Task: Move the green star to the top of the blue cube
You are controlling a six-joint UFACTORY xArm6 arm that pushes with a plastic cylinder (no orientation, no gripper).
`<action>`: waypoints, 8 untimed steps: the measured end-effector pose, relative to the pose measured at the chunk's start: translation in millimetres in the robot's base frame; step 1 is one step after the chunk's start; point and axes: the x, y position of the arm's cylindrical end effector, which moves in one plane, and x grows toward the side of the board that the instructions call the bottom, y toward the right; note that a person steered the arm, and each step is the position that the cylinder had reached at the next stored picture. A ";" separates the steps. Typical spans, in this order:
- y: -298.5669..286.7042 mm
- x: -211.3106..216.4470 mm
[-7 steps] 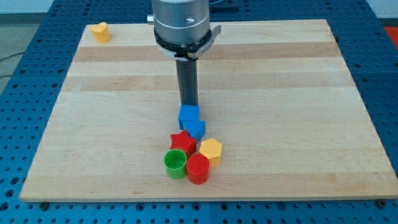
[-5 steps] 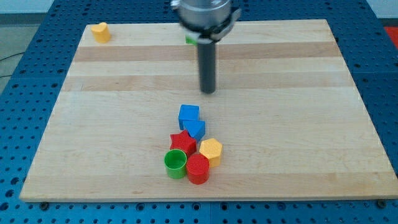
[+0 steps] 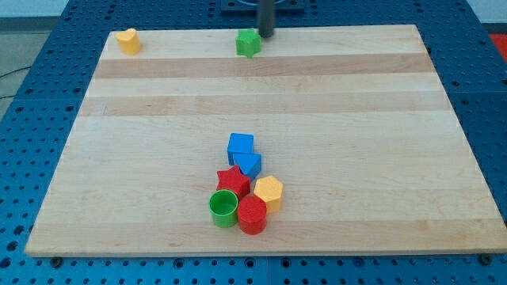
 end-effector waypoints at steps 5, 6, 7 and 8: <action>-22.7 61.9; 16.7 62.3; 35.8 92.7; 17.5 119.3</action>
